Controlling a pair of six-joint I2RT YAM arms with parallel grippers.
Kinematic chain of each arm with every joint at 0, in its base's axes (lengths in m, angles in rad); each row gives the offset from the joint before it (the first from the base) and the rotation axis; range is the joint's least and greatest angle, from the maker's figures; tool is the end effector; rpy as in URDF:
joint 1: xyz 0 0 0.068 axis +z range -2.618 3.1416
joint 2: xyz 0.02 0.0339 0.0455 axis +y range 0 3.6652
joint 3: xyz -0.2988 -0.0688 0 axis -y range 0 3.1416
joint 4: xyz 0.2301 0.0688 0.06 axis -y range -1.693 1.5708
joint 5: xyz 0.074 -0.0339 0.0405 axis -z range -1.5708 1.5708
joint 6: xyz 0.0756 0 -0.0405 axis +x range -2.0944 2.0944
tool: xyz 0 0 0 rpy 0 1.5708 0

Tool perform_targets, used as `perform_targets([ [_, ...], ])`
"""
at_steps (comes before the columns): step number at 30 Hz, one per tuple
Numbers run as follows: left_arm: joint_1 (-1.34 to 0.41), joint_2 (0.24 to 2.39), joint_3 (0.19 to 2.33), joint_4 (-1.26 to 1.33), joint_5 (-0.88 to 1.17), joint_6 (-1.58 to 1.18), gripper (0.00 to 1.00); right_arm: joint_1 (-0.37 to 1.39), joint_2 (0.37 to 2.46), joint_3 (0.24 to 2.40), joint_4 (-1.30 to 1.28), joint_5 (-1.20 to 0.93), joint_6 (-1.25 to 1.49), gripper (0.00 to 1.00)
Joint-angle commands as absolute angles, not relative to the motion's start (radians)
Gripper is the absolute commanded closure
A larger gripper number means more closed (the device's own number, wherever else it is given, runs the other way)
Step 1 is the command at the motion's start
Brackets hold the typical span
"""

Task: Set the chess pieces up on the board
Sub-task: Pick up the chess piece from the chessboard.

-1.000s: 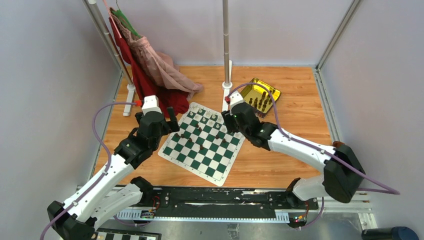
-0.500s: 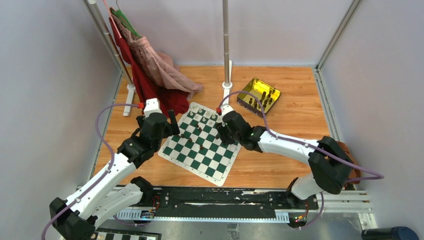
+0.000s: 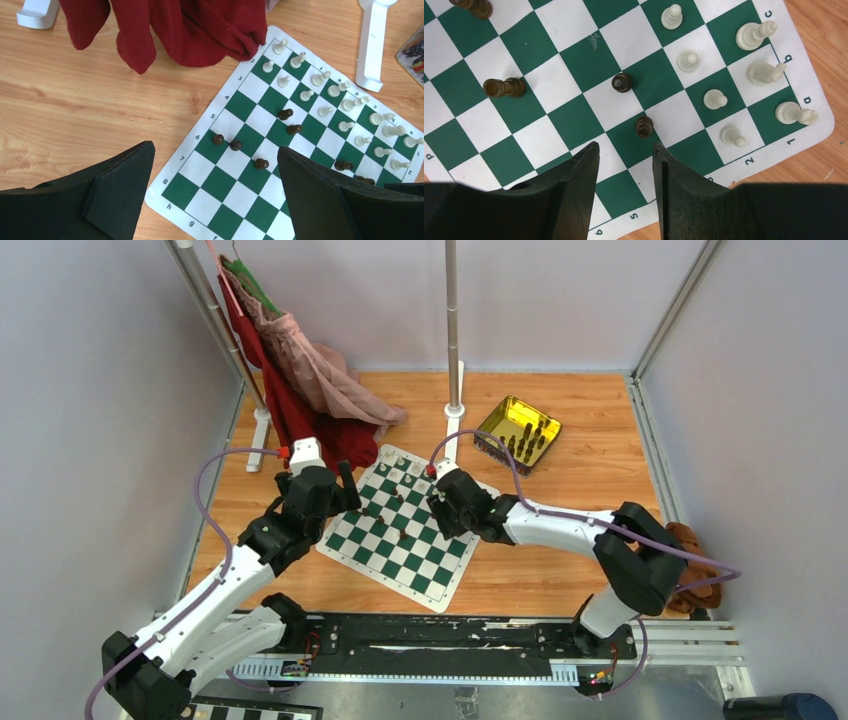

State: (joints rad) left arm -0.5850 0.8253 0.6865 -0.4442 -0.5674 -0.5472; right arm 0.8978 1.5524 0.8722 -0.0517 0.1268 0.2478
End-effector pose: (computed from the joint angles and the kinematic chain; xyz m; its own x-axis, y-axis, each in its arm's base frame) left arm 0.1629 -0.0592 0.2848 -0.4396 -0.2351 -0.8669 -0.1606 0.9702 -0.1817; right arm 0.2206 0.2614 0.2146 -0.5797 -0.3369 -0.7419 -0.5930 0.7989 0.1005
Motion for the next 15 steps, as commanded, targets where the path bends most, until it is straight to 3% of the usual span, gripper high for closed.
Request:
perform_targets([
  [1, -0.592, 0.823, 0.662, -0.384, -0.571, -0.553, 0.0, 0.909, 1.581, 0.898, -0.046, 0.143, 0.252, 0.52],
  [15, -0.592, 0.828, 0.618, -0.321, -0.573, -0.547, 0.0, 0.869, 1.636, 0.928, -0.024, 0.131, 0.252, 0.58],
])
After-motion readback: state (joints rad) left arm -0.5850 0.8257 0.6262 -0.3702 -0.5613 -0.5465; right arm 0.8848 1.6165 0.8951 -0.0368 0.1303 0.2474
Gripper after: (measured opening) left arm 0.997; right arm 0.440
